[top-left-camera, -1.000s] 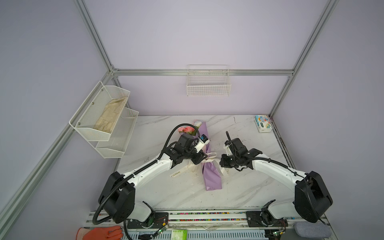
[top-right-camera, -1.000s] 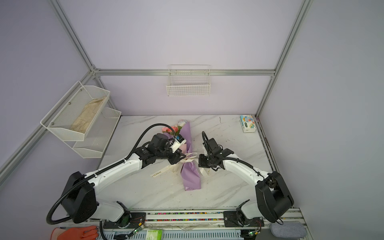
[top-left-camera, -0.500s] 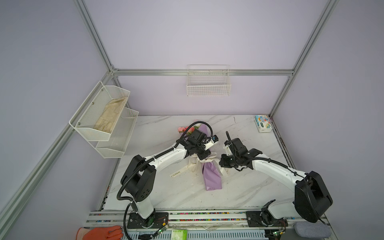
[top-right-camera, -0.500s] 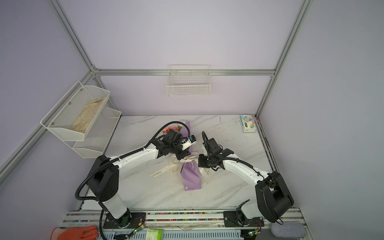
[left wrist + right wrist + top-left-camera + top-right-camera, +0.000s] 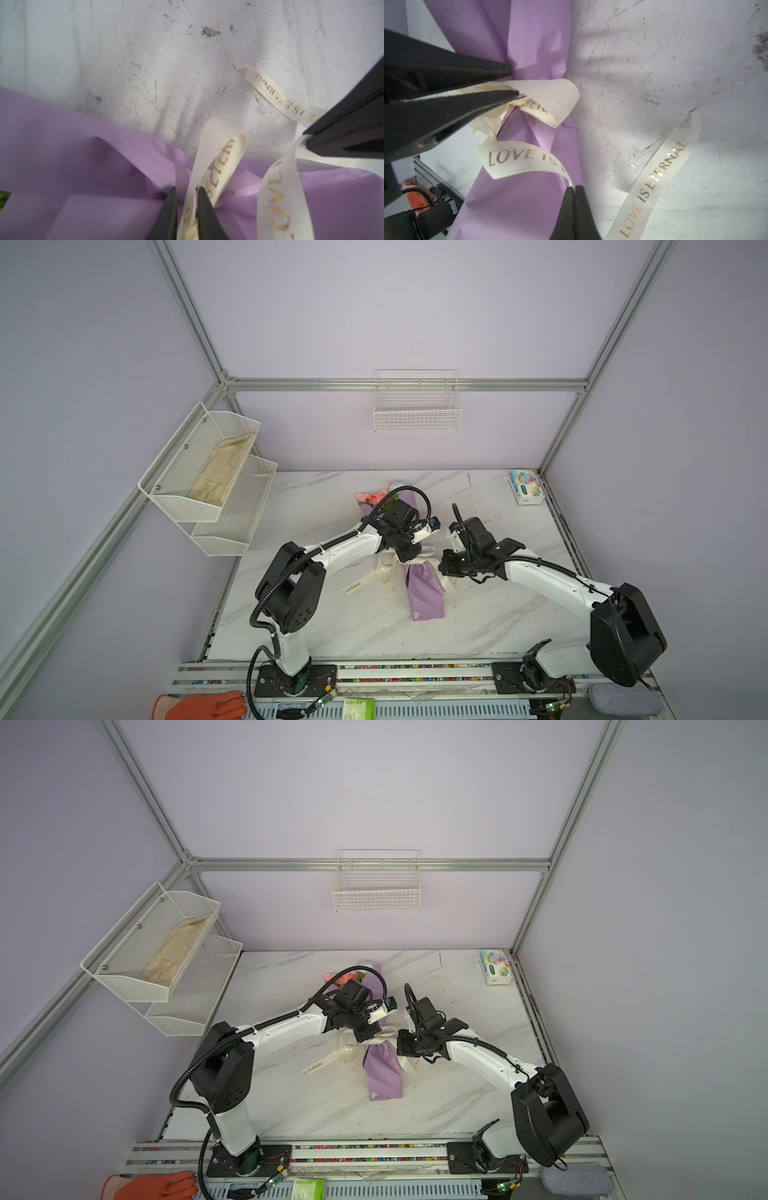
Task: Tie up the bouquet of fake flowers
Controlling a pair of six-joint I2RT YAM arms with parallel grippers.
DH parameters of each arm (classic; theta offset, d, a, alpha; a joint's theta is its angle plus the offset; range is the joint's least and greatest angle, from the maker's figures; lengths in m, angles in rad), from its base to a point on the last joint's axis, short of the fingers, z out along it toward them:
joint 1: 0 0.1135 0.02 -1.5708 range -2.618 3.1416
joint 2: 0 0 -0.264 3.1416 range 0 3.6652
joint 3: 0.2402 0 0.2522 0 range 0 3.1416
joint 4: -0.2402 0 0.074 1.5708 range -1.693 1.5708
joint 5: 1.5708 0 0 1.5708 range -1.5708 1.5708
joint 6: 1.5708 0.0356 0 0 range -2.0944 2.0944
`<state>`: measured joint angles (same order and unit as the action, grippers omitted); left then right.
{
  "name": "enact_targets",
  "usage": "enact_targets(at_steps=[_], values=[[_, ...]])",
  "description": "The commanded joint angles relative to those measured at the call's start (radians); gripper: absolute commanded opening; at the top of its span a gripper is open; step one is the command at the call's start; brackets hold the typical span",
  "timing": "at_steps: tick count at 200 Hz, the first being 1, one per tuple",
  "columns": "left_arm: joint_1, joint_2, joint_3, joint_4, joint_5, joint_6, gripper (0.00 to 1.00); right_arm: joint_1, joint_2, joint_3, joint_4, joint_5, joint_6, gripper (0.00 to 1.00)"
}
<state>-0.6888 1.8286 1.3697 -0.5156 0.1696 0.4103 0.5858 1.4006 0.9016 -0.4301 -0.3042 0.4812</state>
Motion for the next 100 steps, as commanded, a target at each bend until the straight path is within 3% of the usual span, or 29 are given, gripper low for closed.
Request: enact_targets(at_steps=[1,12,100], values=[[-0.009,-0.025,0.091,-0.011,0.002,0.004,0.06,0.004,-0.022,-0.013,-0.002,-0.007,0.007,0.0],[-0.012,-0.042,0.08,-0.012,0.005,-0.002,0.0,0.004,-0.022,-0.019,0.002,-0.012,0.016,0.0],[-0.029,-0.185,-0.061,0.026,0.052,-0.106,0.0,0.002,-0.058,-0.072,0.122,-0.104,0.122,0.0]])
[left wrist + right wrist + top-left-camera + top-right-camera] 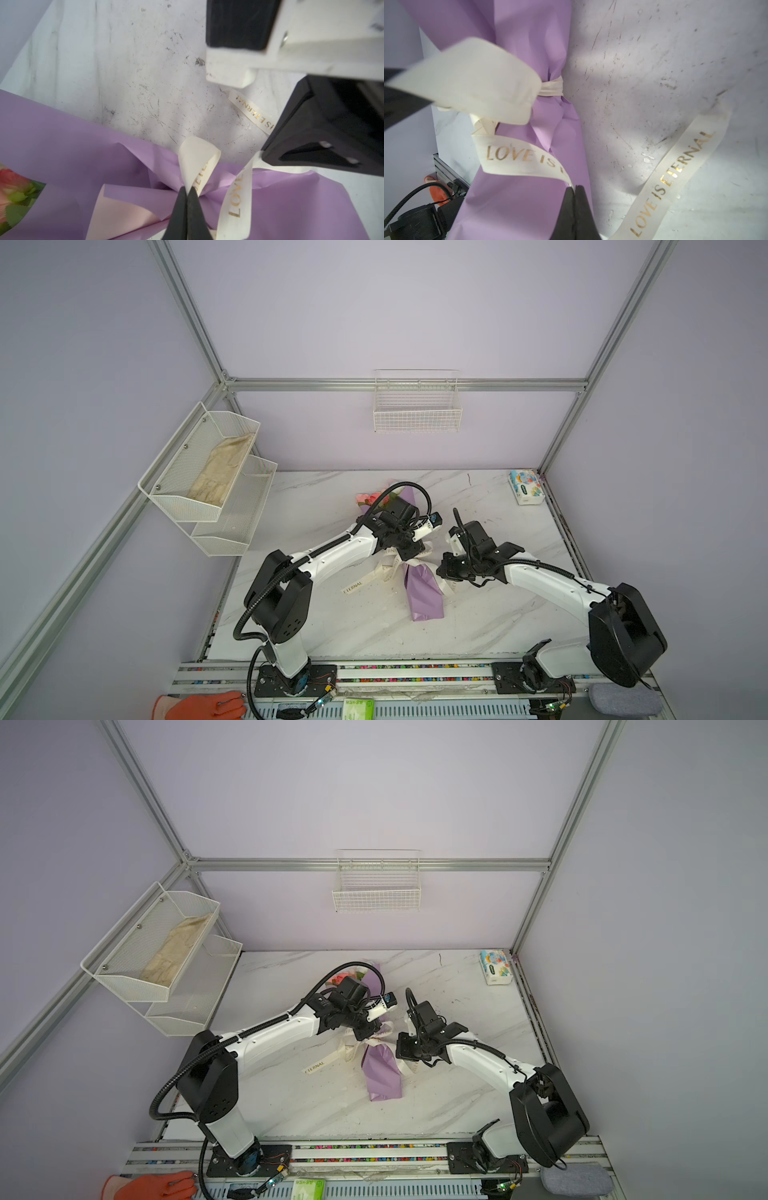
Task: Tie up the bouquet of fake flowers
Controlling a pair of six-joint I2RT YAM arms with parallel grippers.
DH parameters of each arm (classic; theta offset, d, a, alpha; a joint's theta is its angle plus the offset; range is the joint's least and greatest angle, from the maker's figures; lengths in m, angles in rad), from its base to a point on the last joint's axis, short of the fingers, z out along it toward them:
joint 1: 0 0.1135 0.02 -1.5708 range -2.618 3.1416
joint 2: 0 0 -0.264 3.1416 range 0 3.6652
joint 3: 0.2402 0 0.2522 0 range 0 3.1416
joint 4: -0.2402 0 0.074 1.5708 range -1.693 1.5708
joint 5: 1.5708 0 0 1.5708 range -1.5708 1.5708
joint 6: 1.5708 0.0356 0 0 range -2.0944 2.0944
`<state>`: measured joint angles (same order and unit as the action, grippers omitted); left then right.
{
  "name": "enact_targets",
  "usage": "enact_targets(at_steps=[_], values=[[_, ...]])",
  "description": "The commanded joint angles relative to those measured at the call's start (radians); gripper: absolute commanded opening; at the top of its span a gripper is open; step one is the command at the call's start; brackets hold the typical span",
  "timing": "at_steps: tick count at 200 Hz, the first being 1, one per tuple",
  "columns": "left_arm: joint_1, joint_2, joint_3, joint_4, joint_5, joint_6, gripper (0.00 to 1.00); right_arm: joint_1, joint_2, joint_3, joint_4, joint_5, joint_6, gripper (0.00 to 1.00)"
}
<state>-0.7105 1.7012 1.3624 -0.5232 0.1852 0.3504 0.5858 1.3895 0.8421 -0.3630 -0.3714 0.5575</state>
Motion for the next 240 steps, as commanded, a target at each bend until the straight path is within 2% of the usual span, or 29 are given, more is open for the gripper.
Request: enact_targets(at_steps=[1,48,112,145,188,240], values=[[-0.008,-0.059,-0.055,0.034,0.037,-0.048,0.0,0.002,-0.048,-0.013,0.057,-0.038,0.047,0.0],[-0.017,-0.08,-0.093,0.022,0.068,-0.083,0.0,-0.007,-0.056,-0.027,0.101,-0.076,0.08,0.0],[-0.027,-0.136,-0.147,0.01,0.159,-0.099,0.0,-0.011,0.009,-0.018,0.129,-0.06,0.098,0.0],[-0.036,-0.174,-0.196,-0.001,0.156,-0.113,0.0,-0.012,0.022,-0.023,0.154,-0.067,0.108,0.0],[-0.044,-0.216,-0.237,0.026,0.182,-0.151,0.0,-0.013,0.056,-0.033,0.224,-0.133,0.132,0.0],[-0.047,-0.151,-0.235,-0.025,0.205,-0.172,0.0,-0.013,0.045,-0.063,0.324,-0.191,0.165,0.0]])
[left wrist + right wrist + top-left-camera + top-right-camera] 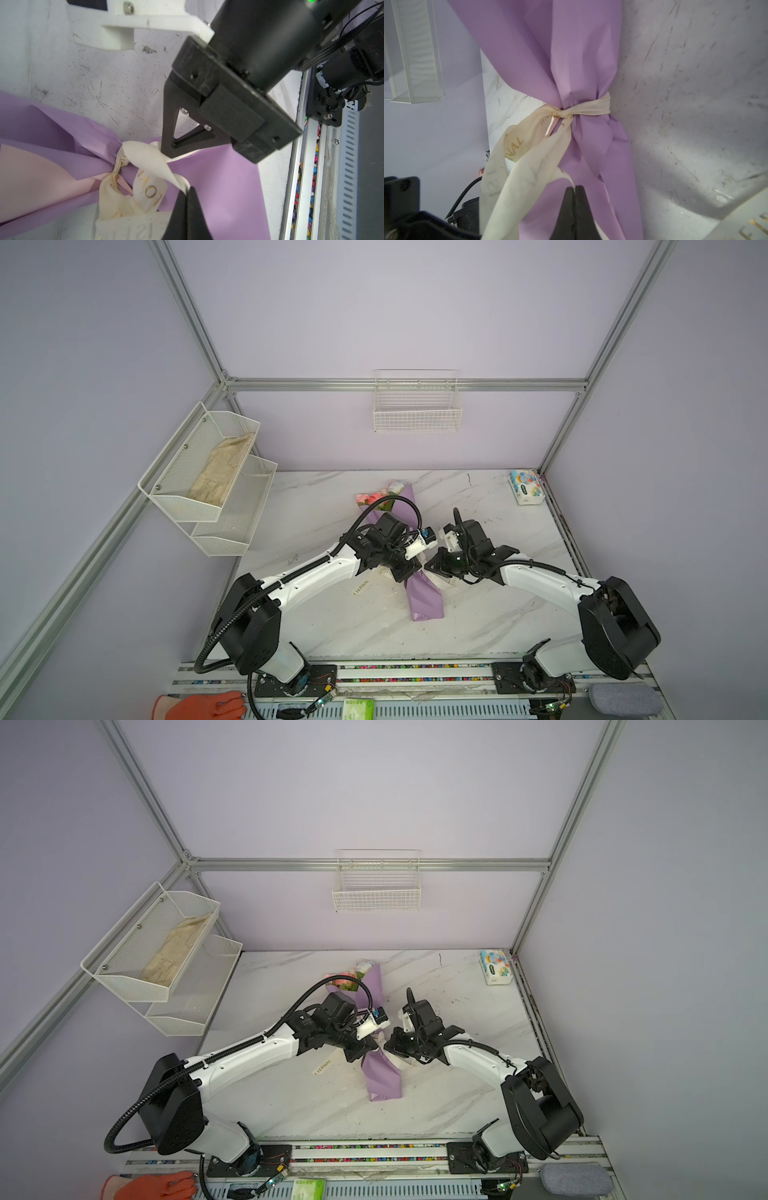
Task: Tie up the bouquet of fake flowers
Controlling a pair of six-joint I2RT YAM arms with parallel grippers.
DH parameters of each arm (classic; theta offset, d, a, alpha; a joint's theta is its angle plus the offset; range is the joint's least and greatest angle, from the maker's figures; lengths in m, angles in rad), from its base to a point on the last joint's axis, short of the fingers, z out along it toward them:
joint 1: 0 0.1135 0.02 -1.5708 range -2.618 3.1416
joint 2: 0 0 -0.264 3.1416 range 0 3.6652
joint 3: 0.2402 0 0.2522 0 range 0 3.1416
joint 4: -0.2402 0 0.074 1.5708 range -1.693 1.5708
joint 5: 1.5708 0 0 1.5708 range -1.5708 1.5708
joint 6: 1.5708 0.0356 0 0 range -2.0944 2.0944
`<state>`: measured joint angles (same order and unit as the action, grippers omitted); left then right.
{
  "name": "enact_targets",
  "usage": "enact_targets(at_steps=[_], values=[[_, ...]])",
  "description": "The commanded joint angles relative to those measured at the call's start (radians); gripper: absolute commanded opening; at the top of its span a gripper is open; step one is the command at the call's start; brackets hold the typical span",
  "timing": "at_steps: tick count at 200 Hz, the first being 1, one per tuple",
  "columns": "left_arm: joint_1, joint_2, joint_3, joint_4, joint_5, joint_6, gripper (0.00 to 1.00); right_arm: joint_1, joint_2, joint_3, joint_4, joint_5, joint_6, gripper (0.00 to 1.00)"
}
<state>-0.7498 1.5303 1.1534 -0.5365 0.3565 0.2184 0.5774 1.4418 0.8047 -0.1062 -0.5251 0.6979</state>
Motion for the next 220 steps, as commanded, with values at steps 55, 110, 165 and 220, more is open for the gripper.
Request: enact_targets(at_steps=[55,110,165,220], values=[[-0.013,0.008,-0.057,0.018,0.005,-0.067,0.0,-0.034,-0.122,-0.083,0.019,-0.029,0.04,0.26],[-0.013,0.005,-0.077,0.039,0.016,-0.08,0.0,-0.085,-0.233,-0.092,0.0,-0.061,0.114,0.43],[-0.013,0.008,-0.075,0.048,0.024,-0.084,0.0,-0.083,-0.16,-0.134,0.197,-0.183,0.298,0.46],[-0.013,-0.001,-0.08,0.047,0.02,-0.082,0.01,-0.076,-0.083,-0.123,0.246,-0.208,0.303,0.46]])
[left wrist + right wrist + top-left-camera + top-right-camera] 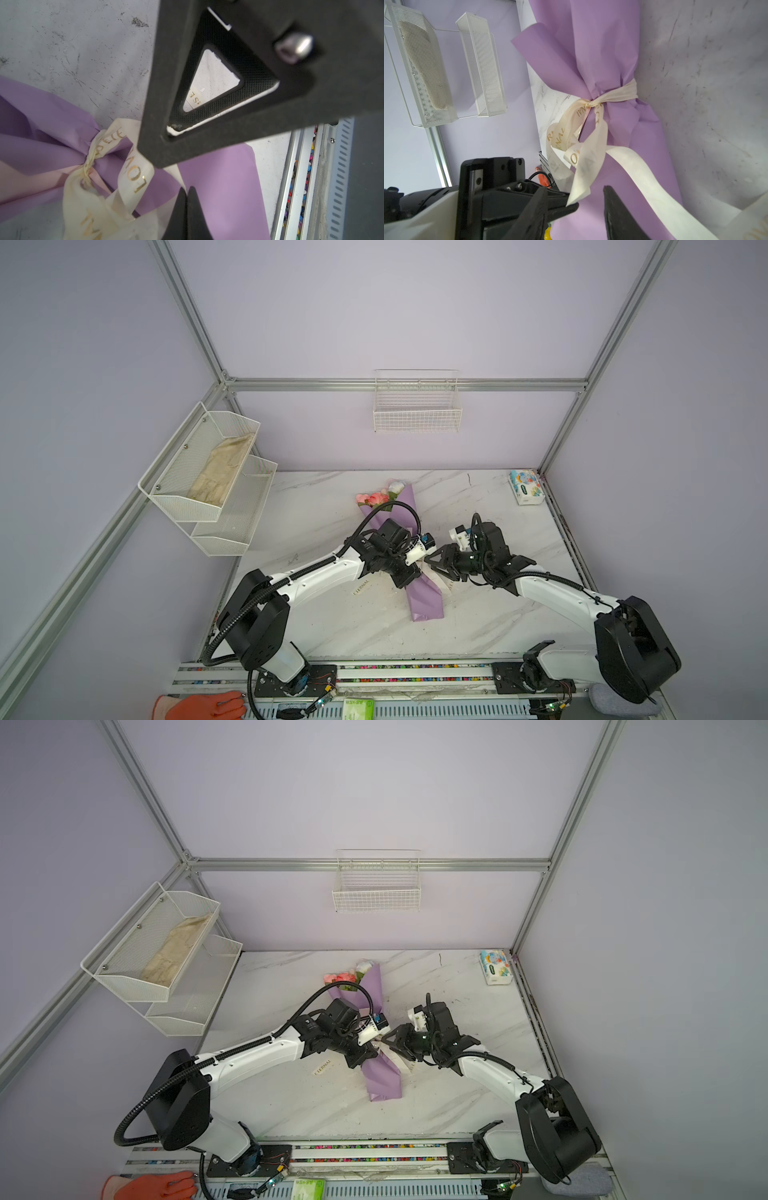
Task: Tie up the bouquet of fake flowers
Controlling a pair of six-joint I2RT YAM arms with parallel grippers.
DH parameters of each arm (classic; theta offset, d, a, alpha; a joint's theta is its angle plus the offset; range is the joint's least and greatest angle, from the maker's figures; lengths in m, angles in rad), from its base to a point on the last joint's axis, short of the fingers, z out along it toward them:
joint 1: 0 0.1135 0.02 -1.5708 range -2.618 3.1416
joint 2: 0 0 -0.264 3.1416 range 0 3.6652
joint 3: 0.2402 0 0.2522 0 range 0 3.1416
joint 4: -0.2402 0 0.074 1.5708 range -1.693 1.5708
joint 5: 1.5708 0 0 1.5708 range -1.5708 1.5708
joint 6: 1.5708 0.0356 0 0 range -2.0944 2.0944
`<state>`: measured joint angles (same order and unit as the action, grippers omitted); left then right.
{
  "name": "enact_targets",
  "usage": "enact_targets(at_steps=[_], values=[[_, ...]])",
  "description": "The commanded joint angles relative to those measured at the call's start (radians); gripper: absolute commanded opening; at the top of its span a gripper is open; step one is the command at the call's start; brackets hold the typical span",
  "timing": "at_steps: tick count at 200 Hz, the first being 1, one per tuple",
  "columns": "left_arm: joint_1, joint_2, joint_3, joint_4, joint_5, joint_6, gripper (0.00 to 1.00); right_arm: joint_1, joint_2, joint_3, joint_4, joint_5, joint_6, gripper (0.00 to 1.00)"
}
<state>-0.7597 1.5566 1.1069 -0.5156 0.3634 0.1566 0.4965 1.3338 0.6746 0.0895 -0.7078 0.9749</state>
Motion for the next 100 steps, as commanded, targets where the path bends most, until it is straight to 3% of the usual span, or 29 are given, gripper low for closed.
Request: enact_targets(at_steps=[1,26,44,88,100], values=[[-0.004,-0.027,-0.033,0.026,0.013,-0.02,0.01,0.005,0.027,0.007,0.049,-0.025,0.026,0.46],[-0.004,-0.039,-0.038,0.026,0.0,-0.016,0.01,0.005,0.034,0.024,-0.035,0.011,-0.051,0.39],[-0.004,-0.04,-0.041,0.028,0.006,-0.011,0.02,0.005,0.034,0.016,-0.004,-0.002,-0.042,0.32],[-0.003,-0.039,-0.041,0.028,0.007,0.0,0.02,0.005,0.072,0.017,0.027,-0.004,-0.023,0.29],[-0.004,-0.039,-0.041,0.026,0.006,-0.001,0.02,0.005,0.068,0.016,0.036,-0.008,-0.022,0.21]])
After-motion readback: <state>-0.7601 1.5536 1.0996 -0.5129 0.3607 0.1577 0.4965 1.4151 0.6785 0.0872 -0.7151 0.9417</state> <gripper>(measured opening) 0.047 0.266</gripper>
